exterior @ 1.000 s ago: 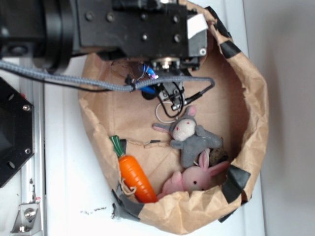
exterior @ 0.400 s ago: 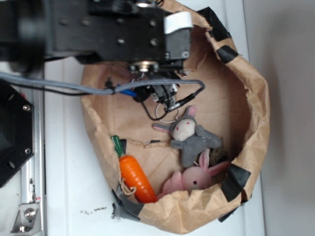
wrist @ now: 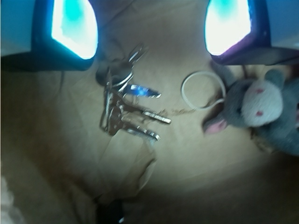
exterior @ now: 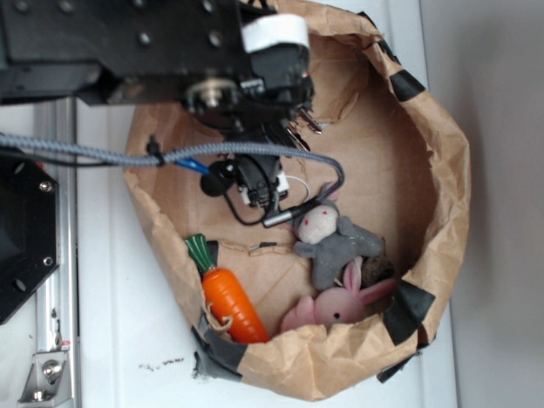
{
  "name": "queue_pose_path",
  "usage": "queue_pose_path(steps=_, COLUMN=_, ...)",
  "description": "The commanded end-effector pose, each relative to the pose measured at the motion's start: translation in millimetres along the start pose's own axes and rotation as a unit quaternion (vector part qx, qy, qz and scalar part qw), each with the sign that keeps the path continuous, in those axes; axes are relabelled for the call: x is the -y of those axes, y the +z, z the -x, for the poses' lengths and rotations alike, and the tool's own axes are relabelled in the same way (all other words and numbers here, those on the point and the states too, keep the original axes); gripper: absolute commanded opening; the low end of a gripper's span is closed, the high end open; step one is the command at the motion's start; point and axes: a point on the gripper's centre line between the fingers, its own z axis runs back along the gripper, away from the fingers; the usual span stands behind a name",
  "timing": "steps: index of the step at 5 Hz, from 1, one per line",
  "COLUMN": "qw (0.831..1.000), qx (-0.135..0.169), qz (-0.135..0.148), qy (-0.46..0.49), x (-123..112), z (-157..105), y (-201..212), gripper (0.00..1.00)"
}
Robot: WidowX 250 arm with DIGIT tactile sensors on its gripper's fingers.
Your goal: Grab the silver keys.
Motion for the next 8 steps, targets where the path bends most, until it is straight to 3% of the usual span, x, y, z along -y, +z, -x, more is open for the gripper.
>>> queue_pose_path(steps=1, qw=0.999, qx=0.031, qz=0.013, qy=0.01, x=-2, z=-10, y=2, gripper=1.0)
queue_pose_path(steps=2, qw=0.999, qx=0.037, qz=0.012, qy=0.021, x=-7, z=-17, y=5, gripper=1.0)
queue_pose_path(steps=4, qw=0.996, qx=0.07, qz=-0.018, qy=0.05, x=-27, z=-25, y=9, gripper=1.0)
queue_pose_path(steps=7, qw=0.992, qx=0.087, qz=-0.071, qy=0.05, x=-32, z=-28, y=-12, gripper=1.0)
queue_pose_path(steps=8, qw=0.995, qx=0.073, qz=-0.057, qy=0.03, x=-24, z=-20, y=-22, gripper=1.0)
